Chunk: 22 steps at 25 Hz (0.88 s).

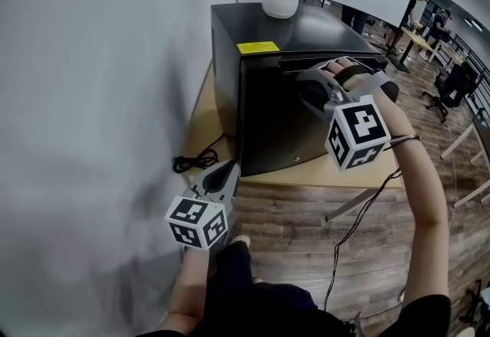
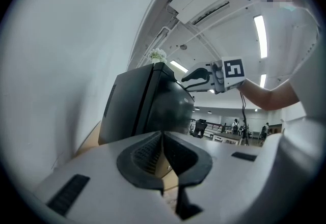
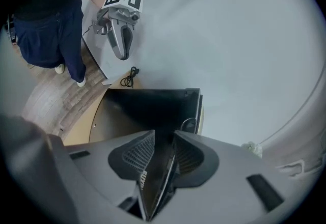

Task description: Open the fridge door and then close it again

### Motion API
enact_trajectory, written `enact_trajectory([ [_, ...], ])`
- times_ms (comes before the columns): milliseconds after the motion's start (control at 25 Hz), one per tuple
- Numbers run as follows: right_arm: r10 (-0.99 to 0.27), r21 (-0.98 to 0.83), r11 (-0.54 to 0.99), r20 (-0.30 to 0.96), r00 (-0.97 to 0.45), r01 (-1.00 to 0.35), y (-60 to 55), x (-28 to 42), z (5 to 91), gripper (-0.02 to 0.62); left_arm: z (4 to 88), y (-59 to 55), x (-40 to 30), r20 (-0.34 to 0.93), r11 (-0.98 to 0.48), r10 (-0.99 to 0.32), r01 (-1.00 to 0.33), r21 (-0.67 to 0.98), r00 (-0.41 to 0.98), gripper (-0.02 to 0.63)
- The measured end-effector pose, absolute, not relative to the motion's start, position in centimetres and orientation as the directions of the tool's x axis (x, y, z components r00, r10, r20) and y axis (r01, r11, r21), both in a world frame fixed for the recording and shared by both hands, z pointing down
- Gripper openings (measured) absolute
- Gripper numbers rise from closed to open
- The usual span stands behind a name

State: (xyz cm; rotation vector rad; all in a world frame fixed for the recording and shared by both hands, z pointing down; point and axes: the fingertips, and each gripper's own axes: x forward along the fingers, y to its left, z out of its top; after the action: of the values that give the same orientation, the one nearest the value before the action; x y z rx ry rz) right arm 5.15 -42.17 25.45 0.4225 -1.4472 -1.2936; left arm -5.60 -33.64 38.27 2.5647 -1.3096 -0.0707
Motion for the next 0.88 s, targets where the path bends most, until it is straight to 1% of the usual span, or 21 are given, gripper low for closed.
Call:
enact_trajectory([
  [160,-0.822,0.875,0.359,0.461,-0.334,0.325,-39.8,6.7,26.3,0.095,38.2,-32.4,-5.1,0.071,-0.565,-0.799,-0.786,0.250,0.597,0.006],
  [280,-0.835,0.889,0.391,0.451,-0.315,0.237,-38.0,8.5,27.8,0.074,37.8,-31.7,-4.4,0.066,-0.575,-0.795,-0.785,0.231,0.603,0.006],
  [360,-0.842,0.896,0.416,0.445,-0.306,0.157,-36.5,10.0,29.1,0.074,37.8,-31.0,-3.6,0.070,-0.592,-0.783,-0.775,0.221,0.618,0.006],
  [440,-0.845,0.897,0.440,0.431,-0.316,0.046,-35.1,11.2,30.1,0.074,38.1,-30.4,-2.8,0.074,-0.608,-0.769,-0.762,0.223,0.635,0.006],
  [600,-0.853,0.843,0.486,0.400,-0.334,-0.233,-33.7,13.7,32.1,0.072,38.8,-29.6,-0.9,0.084,-0.641,-0.738,-0.735,0.220,0.669,0.006],
  [760,-0.881,0.731,0.468,0.343,-0.325,-0.496,-32.2,15.6,33.2,0.061,39.4,-28.9,0.9,0.088,-0.678,-0.701,-0.700,0.226,0.708,0.006],
  [880,-0.891,0.617,0.454,0.303,-0.338,-0.643,-30.2,16.0,34.0,0.049,39.6,-28.2,2.2,0.085,-0.702,-0.676,-0.675,0.228,0.732,0.006],
])
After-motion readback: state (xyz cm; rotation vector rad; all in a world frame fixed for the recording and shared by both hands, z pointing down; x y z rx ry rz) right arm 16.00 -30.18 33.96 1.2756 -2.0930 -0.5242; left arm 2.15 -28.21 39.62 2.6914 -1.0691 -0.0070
